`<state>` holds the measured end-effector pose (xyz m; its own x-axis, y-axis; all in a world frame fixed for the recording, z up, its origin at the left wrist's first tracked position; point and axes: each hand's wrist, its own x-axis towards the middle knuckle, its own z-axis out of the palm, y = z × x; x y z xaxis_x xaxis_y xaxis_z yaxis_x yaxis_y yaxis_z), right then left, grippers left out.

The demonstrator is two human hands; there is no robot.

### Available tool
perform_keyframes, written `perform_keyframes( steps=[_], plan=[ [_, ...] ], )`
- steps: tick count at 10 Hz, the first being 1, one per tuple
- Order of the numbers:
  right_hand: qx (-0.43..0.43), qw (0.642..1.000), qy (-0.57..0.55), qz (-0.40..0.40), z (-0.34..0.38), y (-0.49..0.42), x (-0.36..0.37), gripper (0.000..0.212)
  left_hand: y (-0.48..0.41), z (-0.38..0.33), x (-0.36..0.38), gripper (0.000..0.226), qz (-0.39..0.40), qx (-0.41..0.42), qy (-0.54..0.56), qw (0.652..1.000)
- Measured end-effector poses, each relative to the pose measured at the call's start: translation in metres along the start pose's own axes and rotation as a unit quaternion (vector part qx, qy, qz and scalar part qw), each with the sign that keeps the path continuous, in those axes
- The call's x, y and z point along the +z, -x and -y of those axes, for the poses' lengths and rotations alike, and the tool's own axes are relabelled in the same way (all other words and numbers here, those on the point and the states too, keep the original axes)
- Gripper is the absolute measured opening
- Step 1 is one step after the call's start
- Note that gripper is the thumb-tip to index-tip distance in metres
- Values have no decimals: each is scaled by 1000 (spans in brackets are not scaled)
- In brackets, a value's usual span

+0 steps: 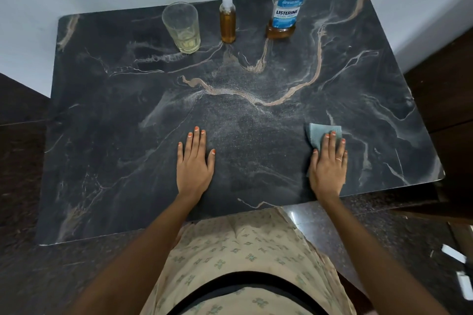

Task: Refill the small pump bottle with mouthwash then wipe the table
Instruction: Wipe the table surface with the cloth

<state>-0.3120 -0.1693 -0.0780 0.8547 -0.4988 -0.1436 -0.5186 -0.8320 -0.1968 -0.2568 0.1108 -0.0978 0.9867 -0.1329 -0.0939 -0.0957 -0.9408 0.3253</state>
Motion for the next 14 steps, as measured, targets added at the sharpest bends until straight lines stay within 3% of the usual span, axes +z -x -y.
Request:
perform_keyframes(
  steps=[2,4,6,8,10,12,14],
  plan=[
    [-20,1000,-13,10,31,11,8,49,0,0,1,55,-2,-1,0,1000],
    [-160,984,-19,80,105,54,29,51,-1,0,1,55,-2,-2,-5,1000],
    [-202,976,48,68,113,73,23,49,-1,1,1,55,-2,-1,-10,1000],
    [-162,984,59,52,48,55,17,52,-1,1,1,54,0,1,-4,1000],
    [-59,998,12,7,-13,-1,-2,49,0,1,1,54,-1,-1,-3,1000],
    [-9,1000,8,3,7,-26,-4,49,-1,0,1,55,-1,0,-4,1000],
    [-88,995,24,40,67,-14,14,51,0,0,1,55,-1,-2,-4,1000]
  ],
)
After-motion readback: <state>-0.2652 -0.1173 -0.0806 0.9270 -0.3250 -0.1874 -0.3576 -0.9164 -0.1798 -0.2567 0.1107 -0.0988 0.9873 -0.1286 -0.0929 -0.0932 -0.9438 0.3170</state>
